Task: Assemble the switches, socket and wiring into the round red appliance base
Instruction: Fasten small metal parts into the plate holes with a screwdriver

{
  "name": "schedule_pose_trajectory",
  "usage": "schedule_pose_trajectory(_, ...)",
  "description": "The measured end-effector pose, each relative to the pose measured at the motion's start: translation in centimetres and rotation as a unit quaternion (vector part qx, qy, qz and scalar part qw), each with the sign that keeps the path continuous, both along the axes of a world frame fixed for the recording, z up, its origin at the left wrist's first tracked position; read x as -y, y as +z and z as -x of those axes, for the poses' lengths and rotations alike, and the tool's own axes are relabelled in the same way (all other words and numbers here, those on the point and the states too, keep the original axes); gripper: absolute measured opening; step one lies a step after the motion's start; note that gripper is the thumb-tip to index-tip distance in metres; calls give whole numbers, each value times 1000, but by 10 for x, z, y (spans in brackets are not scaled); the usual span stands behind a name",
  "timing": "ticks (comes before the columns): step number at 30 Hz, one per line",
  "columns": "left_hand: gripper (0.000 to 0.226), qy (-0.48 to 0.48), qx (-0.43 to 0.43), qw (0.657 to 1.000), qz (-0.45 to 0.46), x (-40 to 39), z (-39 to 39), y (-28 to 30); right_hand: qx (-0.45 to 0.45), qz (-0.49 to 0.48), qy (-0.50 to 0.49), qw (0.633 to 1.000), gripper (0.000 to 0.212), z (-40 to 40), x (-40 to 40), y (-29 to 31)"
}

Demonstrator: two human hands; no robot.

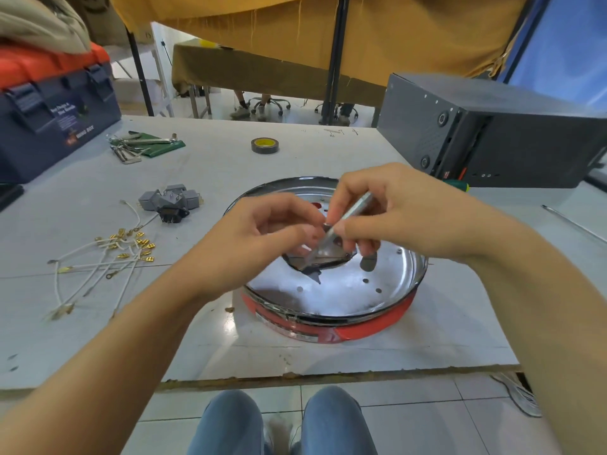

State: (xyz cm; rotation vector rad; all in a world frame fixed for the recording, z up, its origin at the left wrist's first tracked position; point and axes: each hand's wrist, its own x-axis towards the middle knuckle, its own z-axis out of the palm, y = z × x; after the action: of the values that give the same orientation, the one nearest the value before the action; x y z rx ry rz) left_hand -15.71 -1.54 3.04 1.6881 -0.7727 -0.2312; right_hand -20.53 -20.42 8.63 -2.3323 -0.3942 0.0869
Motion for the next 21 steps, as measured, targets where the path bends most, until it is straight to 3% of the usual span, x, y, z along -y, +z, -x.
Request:
schedule_pose_trajectory(6,16,77,-37,991,107,1,-1,1,51,-220,-82,971,9,4,-9,-20)
schedule_pose_trajectory(10,12,64,-154,961,222,-6,-7,2,52,-261,-77,961,8,4,-24,-28)
schedule_pose_trajectory(13,8,30,-240,922,302,-12,-8,4,54,-235,-52,969,12,2,-41,-31)
schedule_pose_trajectory(16,8,50,-244,921,299,-29,-10,9,52,-174,-35,983,15,4,-47,-32)
schedule_pose_trajectory(19,9,169,-184,939,236,-57,-18,11,49,-99,-40,993,19,12,-40,-35)
schedule_pose_trajectory(21,15,260,-119,949,133,-77,-23,5,47,-35,-28,998,21,21,-34,-38)
